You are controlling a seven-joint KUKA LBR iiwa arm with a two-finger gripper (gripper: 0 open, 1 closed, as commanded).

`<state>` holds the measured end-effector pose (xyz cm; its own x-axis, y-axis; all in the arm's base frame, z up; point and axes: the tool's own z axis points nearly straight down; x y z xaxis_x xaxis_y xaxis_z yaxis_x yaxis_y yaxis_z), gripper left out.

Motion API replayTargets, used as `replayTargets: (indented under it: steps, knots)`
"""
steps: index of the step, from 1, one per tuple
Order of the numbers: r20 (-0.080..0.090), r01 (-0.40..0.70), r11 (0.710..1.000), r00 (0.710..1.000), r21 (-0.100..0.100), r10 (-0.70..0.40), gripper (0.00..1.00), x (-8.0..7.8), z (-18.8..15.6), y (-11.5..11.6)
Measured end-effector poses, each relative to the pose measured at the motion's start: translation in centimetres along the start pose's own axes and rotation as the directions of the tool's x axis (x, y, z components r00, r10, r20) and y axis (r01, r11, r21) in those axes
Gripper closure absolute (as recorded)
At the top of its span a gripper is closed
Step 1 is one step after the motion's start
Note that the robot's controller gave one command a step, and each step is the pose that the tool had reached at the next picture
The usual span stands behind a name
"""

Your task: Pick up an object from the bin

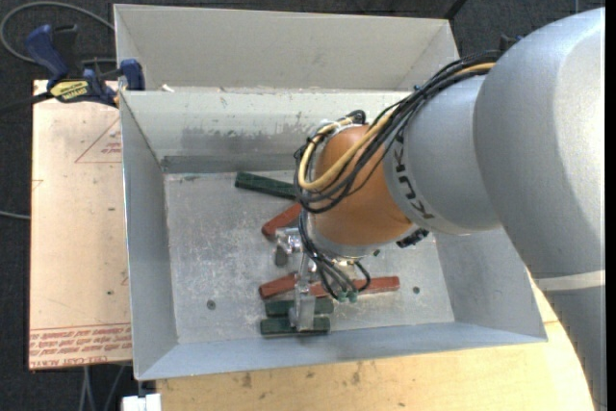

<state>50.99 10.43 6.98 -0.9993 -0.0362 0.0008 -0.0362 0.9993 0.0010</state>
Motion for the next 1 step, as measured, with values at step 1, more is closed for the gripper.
replayTargets:
  steps: [1]
  knots:
    - [0.004,-0.001,1.000,1.000,-0.001,0.001,1.00,-0.19,-0.34,0.05]
